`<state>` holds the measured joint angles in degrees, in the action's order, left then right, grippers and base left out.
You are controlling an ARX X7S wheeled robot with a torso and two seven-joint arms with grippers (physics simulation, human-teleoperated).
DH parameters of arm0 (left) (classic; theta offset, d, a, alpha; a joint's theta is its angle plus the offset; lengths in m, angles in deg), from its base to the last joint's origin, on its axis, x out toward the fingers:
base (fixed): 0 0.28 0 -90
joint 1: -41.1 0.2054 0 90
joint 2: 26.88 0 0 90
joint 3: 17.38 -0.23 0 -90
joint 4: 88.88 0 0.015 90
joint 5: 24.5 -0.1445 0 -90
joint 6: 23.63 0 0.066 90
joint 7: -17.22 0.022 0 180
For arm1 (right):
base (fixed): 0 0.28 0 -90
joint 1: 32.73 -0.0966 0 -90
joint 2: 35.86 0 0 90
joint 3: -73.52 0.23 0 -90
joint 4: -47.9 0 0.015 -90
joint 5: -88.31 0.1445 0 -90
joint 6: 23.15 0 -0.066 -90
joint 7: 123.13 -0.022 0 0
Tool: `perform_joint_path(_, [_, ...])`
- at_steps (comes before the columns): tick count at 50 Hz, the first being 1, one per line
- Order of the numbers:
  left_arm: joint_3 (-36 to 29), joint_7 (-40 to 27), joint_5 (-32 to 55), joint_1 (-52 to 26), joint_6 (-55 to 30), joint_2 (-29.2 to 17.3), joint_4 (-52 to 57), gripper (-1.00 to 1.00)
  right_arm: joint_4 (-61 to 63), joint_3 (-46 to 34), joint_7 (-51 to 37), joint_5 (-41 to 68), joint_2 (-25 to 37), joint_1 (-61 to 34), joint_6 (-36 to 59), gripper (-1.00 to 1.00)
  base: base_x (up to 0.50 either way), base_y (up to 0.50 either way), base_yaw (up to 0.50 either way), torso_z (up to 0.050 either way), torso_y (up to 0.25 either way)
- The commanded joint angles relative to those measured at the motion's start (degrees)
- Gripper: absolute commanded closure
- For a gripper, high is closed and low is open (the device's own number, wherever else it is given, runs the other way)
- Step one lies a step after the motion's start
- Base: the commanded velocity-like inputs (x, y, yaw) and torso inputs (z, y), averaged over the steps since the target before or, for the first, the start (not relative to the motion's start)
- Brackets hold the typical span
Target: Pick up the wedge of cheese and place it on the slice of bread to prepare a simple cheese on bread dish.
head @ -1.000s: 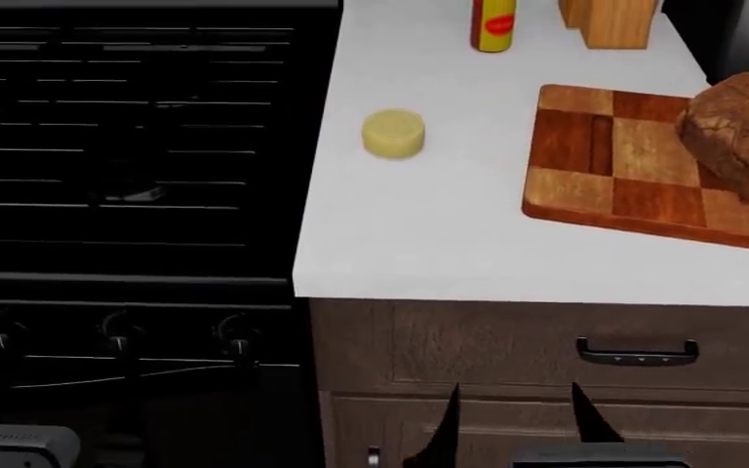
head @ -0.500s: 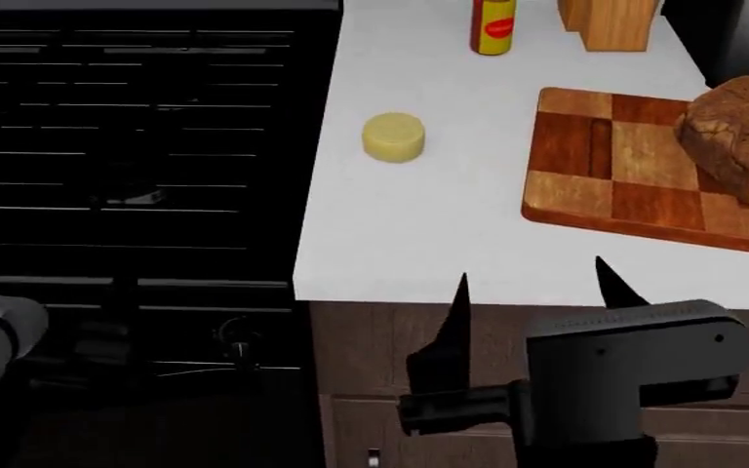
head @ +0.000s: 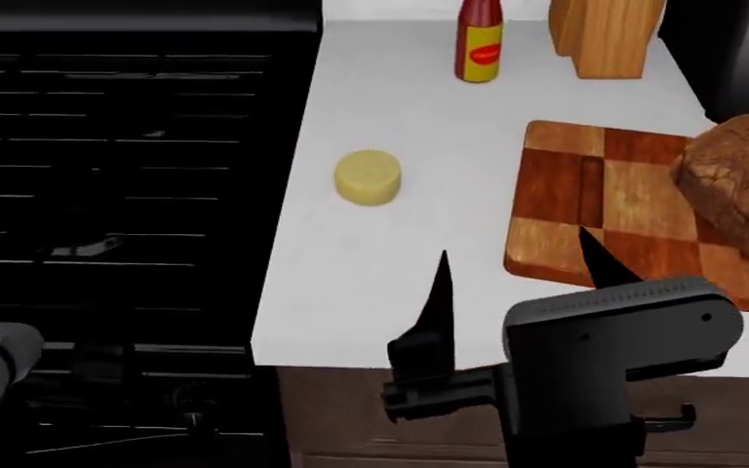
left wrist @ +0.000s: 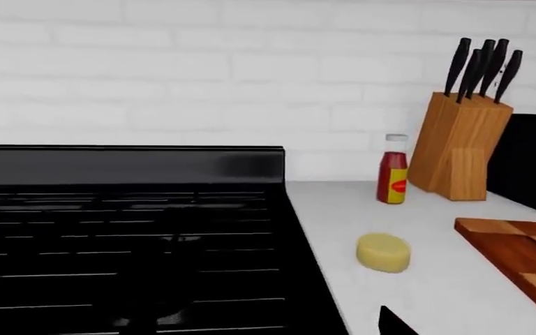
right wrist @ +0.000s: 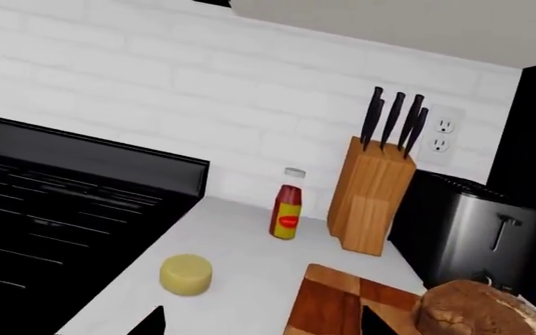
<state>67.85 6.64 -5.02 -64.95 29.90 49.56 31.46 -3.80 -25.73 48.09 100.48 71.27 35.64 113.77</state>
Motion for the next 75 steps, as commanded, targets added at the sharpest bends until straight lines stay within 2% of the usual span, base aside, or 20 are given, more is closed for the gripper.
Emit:
perform_joint_path(1, [0.3,-0.3,0.4,0.3,1.0,0.2,-1.0,-1.00,0.7,0.5,0.0,0.8,0.0,-0.2,-0.1,-1.00,0.34,-0.31,0.00,0.000,0.000])
perform_joint_path(16, [1.4,-0.9,1.4,0.7,2.3,0.3,-0.7,-1.00,-0.6,-1.0,0.6,0.1,1.0,0.2,-2.9,-1.00,0.39,-0.18,0.00,0.000,0.000])
perform_joint_path(50, [0.9,-2.1,2.1,0.8,2.4,-0.4,-0.3,-1.00,0.2,-1.4,-0.2,0.7,1.4,0.5,-2.4,-1.00,0.50,-0.05,0.00,0.000,0.001])
perform_joint_path(60, [0.5,-2.3,2.1,0.7,2.5,-0.7,-0.4,-1.00,0.8,-0.8,-0.9,1.2,1.2,1.0,-1.8,-1.00,0.08,0.00,0.00,0.000,0.001])
perform_joint_path(63, [0.3,-2.4,2.0,0.6,2.5,-0.7,-0.5,-1.00,1.4,-0.4,-0.9,2.2,0.6,1.8,-1.5,-1.00,0.00,0.00,0.00,0.000,0.000])
perform_joint_path(67, [0.3,-2.5,1.9,0.7,2.9,-0.8,-0.5,-1.00,2.9,2.2,2.3,8.9,-1.3,2.7,-0.4,-1.00,0.00,0.00,0.00,0.000,0.000])
perform_joint_path(75, [0.0,-2.9,1.9,0.7,2.8,-1.0,-0.3,-1.00,5.3,1.9,5.0,15.7,-2.2,3.2,4.3,-1.00,0.00,0.00,0.00,0.000,0.000])
